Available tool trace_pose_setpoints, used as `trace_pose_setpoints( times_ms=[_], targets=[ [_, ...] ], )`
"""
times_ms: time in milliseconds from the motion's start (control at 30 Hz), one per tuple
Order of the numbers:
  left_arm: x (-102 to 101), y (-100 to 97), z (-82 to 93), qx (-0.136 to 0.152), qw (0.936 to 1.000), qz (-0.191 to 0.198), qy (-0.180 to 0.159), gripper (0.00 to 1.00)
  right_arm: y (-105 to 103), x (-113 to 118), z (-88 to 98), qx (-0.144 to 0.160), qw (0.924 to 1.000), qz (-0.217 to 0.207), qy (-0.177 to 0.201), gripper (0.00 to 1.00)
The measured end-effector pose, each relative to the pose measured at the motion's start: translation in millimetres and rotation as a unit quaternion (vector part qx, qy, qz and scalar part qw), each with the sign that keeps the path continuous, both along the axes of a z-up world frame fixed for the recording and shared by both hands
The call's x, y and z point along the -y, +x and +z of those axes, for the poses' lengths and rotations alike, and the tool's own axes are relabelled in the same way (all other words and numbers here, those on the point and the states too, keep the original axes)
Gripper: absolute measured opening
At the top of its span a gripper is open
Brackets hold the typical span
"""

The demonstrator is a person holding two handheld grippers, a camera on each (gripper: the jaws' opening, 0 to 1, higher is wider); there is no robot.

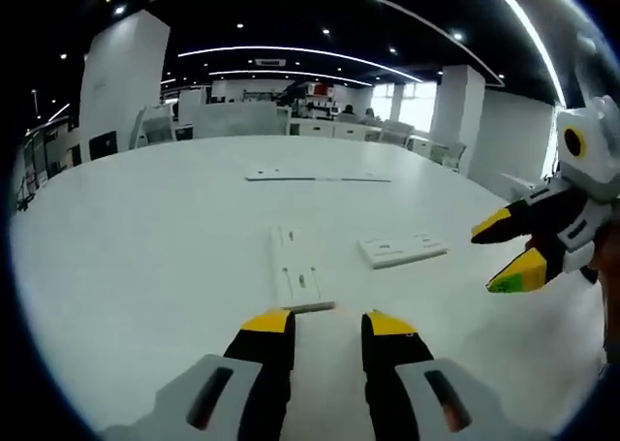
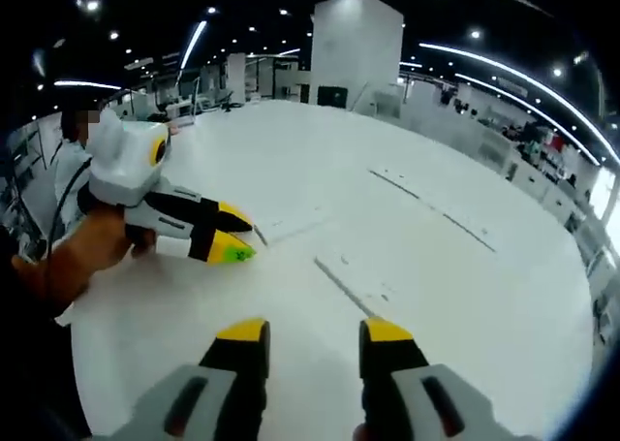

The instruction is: Locate the socket holder cover, grip the socket holder cover, clip it into the socket holder slot.

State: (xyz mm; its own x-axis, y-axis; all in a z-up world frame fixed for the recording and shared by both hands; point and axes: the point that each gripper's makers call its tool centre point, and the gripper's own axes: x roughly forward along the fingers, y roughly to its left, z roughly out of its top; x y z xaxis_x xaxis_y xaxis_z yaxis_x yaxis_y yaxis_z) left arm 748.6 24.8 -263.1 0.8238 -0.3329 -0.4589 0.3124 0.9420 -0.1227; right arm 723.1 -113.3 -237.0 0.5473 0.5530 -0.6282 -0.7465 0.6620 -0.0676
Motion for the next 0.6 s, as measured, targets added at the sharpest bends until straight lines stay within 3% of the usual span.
trace_pose_setpoints(
  times_ms=[233,600],
  targets=[
    [3.6,-8.0,22.7,0.032,0.9987,-0.04,0.008,0.28,-10.6,10.3,-1.4,0.027,0.9977,-0.055,0.029,0.42],
    [10.8,-16.3,17.9,0.022,0.9977,-0.064,-0.001,0.33,-11.5,7.0,-9.3,0.03,0.9938,-0.089,0.06,0.44]
  ],
)
